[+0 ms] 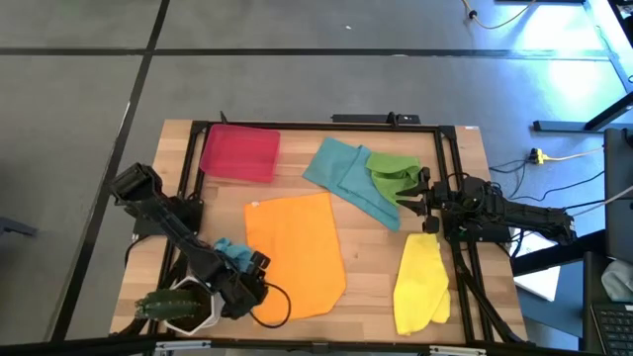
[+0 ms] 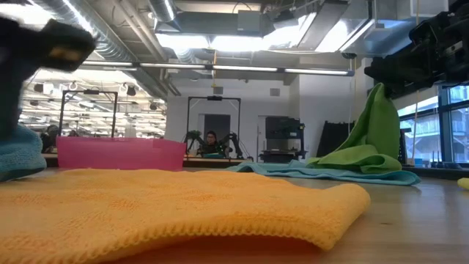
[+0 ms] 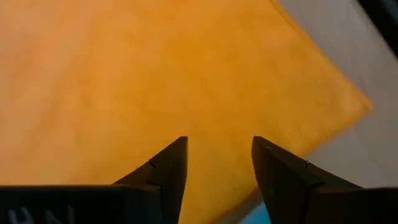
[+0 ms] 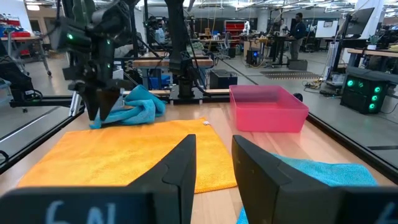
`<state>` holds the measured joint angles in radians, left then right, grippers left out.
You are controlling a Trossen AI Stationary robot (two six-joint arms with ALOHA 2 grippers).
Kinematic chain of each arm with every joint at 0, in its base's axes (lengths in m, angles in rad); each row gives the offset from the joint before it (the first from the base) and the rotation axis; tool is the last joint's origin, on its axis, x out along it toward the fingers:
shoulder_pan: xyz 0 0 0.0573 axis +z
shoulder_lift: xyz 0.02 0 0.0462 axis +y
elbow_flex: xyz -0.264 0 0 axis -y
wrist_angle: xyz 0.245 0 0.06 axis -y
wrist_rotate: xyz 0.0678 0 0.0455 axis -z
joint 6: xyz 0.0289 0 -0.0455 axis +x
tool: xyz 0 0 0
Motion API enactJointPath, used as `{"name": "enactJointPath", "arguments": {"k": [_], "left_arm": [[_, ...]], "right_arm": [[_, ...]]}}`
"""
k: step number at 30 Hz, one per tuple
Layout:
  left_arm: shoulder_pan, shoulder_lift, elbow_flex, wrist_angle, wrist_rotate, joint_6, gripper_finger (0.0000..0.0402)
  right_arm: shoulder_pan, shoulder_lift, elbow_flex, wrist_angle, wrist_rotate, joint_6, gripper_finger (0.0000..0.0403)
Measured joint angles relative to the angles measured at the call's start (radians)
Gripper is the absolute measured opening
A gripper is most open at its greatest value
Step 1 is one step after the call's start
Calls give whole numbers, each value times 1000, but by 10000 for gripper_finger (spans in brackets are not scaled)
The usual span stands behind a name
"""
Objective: Roll microfiber towels into tight, uniform cylinder then place into a basket
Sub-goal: Fold the orange microfiber towel
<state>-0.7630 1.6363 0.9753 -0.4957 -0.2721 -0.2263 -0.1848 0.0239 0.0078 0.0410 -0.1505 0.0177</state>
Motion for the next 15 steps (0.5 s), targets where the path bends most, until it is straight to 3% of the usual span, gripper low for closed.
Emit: {"name": "enactJointPath", "arguments": {"k": [7, 15], "left_arm": [[18, 12, 120, -65, 69, 60, 168], [10, 160, 192, -125, 111, 81, 168]], "right_arm": [[0, 0, 0, 0, 0, 0, 105], [0, 0, 0, 0, 0, 0, 105]]}}
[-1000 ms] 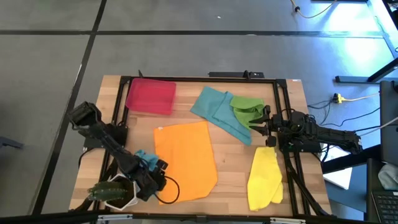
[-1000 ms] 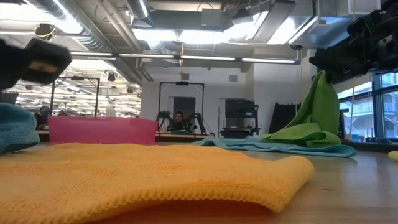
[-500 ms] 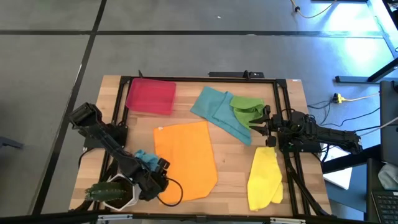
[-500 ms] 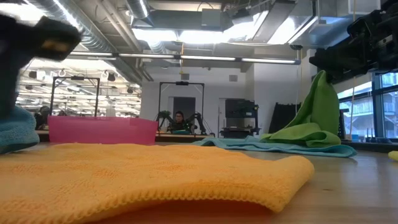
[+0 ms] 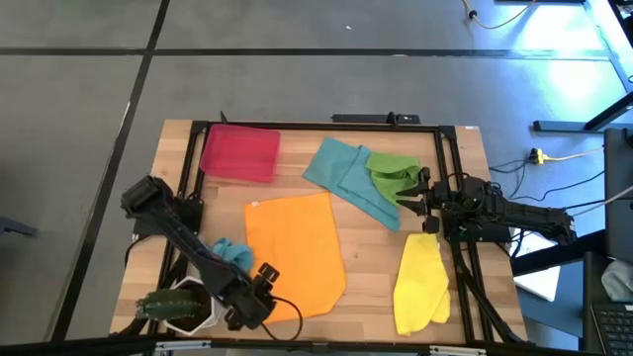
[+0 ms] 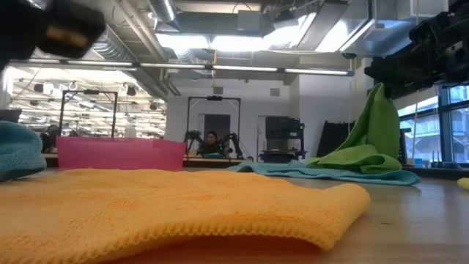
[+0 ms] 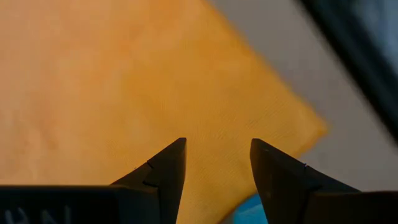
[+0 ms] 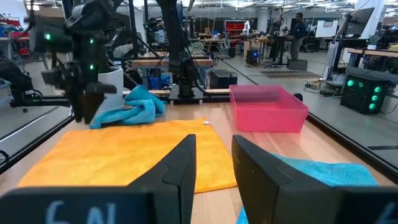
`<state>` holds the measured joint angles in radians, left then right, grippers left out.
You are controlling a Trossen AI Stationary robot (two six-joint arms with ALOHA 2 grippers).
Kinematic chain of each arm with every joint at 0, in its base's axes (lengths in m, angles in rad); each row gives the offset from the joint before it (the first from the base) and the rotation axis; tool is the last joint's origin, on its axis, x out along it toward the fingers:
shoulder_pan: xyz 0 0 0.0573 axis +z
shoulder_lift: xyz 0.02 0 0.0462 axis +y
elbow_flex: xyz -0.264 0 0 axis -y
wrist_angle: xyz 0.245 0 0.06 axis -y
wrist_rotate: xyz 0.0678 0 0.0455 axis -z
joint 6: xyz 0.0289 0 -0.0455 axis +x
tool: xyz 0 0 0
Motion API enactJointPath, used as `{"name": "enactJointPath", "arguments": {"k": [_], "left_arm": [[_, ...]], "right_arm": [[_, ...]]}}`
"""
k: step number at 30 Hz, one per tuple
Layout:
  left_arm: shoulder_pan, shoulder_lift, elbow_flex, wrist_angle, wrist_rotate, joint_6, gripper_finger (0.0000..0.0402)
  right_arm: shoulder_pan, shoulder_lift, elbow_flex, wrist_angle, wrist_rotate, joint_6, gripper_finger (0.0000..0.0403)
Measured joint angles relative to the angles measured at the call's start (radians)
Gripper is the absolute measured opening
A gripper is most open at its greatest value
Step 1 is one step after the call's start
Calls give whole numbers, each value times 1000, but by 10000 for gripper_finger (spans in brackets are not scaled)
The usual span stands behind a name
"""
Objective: Roll microfiber towels into tight, uniform cylinder then place into a basket
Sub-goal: Fold the orange microfiber towel
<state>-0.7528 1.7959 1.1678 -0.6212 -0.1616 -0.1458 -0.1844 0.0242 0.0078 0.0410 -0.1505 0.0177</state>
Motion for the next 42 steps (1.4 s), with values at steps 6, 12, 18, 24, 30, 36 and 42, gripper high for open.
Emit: {"name": "enactJointPath", "arguments": {"k": [6, 12, 18, 24, 30, 36, 42], "left_arm": [[12, 75, 4, -9, 35, -2, 170], [31, 106, 3, -4, 80, 4, 169], [40, 108, -4, -2, 84, 43, 157], [40, 110, -5, -1, 65, 77, 95], [40, 110, -6, -3, 0, 110, 8], [60, 108, -10, -69, -161, 164, 2], [157, 108, -11, -112, -181, 168, 0]], "right_arm": [[0, 0, 0, 0, 0, 0, 105], [0, 0, 0, 0, 0, 0, 105], [0, 0, 0, 0, 0, 0, 105], [0, 0, 0, 1, 0, 5, 105], [0, 0, 0, 0, 0, 1, 105], [0, 0, 0, 0, 0, 4, 105], [0, 0, 0, 7, -49, 335, 105]]}}
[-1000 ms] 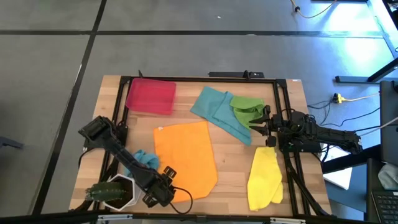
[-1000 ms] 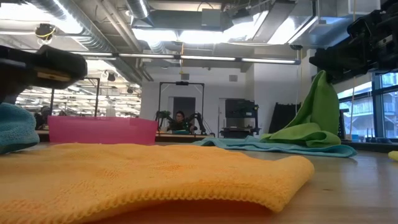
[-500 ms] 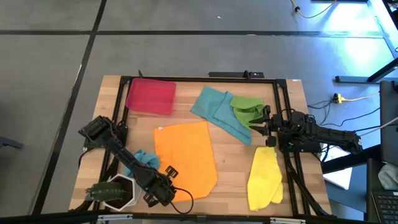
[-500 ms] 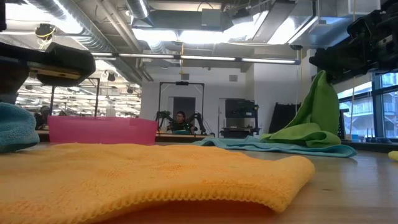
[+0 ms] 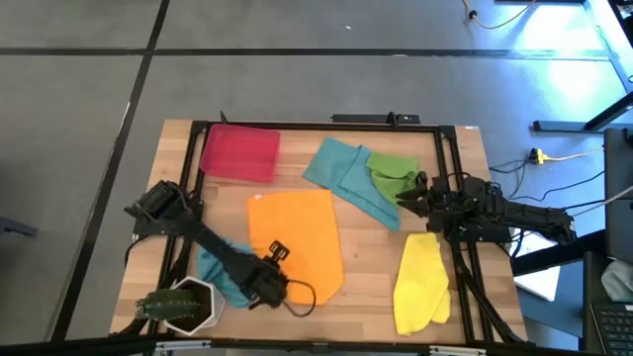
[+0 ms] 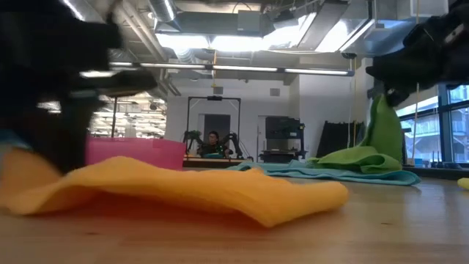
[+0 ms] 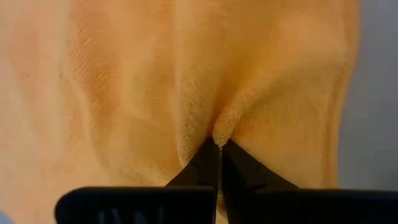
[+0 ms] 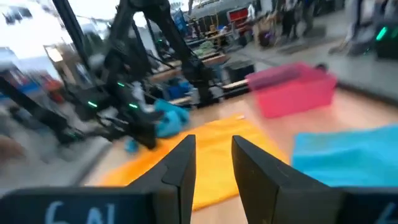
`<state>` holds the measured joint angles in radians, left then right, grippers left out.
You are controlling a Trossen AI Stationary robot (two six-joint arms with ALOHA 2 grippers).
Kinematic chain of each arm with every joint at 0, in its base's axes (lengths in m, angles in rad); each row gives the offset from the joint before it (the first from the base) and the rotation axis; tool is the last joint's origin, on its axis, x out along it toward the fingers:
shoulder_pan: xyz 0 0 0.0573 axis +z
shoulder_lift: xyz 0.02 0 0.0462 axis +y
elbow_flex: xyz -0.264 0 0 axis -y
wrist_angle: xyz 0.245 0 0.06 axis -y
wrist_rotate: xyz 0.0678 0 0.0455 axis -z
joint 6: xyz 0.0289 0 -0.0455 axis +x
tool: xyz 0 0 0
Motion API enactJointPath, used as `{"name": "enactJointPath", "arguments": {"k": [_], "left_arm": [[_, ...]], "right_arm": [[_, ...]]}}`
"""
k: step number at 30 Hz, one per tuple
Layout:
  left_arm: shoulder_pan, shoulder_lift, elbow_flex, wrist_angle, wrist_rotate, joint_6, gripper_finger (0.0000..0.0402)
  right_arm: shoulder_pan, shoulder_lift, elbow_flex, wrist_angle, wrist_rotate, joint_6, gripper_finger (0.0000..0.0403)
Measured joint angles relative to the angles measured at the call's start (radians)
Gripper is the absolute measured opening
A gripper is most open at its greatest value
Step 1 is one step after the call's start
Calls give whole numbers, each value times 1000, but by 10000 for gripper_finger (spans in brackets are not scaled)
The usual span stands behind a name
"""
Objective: Roll microfiber towels into tight, uniform cylinder then place into a basket
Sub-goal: Fold the orange microfiber towel
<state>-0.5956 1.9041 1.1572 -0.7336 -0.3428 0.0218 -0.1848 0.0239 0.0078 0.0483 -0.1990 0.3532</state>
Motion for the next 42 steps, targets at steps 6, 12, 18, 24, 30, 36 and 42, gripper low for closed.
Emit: {"name": "enactJointPath", "arguments": {"k": [6, 12, 18, 24, 30, 36, 42], "left_arm": [[68, 0, 0, 69, 5, 15, 0], [81, 0, -1, 129, 12, 15, 0], [72, 0, -1, 133, 12, 28, 0], [98, 0, 0, 132, -9, 68, 0], [146, -1, 0, 128, -12, 68, 0], [181, -2, 0, 156, -11, 70, 0], [203, -2, 1, 234, -11, 171, 0]], "right_arm": [[22, 2, 0, 25, -221, 378, 105], [98, 2, 0, 110, -114, 458, 105], [103, 2, 0, 325, -115, 350, 105], [103, 2, 0, 351, -115, 70, 105], [104, 2, 0, 366, -115, -184, 105], [112, 2, 0, 354, -115, -213, 105], [112, 38, 0, 314, -12, -220, 105]]}}
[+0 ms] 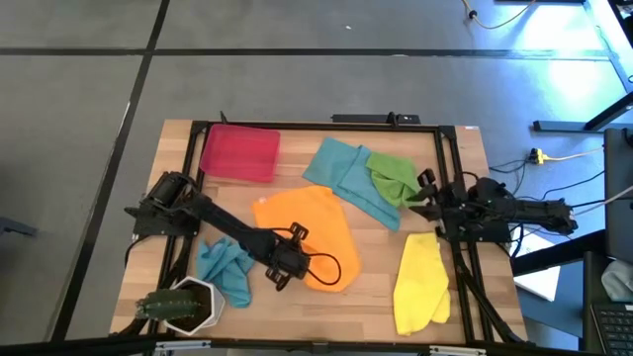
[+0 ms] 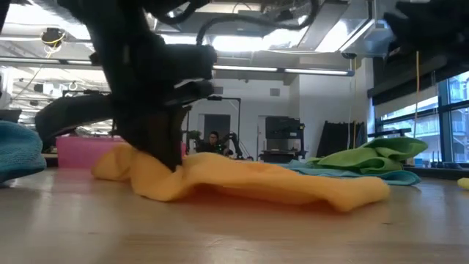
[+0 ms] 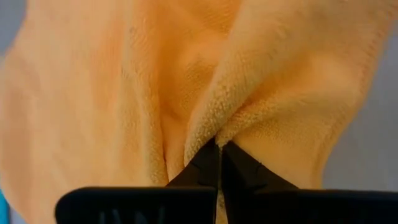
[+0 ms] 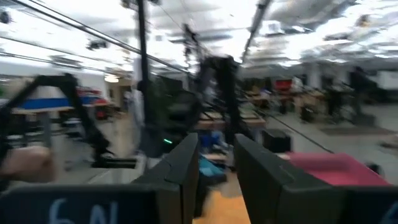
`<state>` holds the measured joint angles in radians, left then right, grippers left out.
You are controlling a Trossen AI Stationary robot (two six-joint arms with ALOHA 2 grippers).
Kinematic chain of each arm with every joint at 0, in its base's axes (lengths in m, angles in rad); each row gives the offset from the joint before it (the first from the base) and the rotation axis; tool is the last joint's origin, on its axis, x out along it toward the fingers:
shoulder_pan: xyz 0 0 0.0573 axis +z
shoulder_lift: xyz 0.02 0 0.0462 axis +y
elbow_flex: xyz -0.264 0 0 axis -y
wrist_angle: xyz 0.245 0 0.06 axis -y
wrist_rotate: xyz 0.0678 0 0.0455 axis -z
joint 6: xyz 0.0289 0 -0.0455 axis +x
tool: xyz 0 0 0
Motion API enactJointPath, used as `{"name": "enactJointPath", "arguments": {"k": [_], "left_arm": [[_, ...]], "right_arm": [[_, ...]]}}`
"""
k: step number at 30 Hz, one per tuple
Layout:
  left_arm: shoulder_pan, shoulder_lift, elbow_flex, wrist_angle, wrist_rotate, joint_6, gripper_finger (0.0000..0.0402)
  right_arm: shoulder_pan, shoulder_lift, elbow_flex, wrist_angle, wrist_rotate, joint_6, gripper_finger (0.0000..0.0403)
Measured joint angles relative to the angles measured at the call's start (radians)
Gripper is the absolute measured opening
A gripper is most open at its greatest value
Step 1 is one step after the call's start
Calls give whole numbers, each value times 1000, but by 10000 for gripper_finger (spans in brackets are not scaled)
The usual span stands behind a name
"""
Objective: Roll microfiber towels into tight, uniform cylinder then place into a basket
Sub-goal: Fold the orange microfiber towel
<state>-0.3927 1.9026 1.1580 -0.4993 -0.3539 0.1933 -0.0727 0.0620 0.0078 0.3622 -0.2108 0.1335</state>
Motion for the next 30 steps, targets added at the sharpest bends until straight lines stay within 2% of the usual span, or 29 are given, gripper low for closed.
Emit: {"name": "enactJointPath", "arguments": {"k": [3, 7, 11, 16, 21, 30], "left_arm": [[25, 0, 0, 80, 28, 107, 0], [87, -1, 1, 161, 151, 203, 0], [160, -1, 1, 166, 266, 235, 0], [244, -2, 1, 155, 344, 233, 0], [303, -2, 1, 155, 375, 226, 0], [358, -2, 1, 160, 375, 54, 0]], "right_arm": [[0, 51, 0, -1, 59, -4, 105], [0, 132, 0, -2, 62, 24, 105], [0, 218, 0, -2, 60, 90, 105], [1, 319, 0, 4, 60, 132, 105], [0, 379, 0, 35, 60, 88, 105], [0, 424, 0, 56, 61, -13, 105]]}}
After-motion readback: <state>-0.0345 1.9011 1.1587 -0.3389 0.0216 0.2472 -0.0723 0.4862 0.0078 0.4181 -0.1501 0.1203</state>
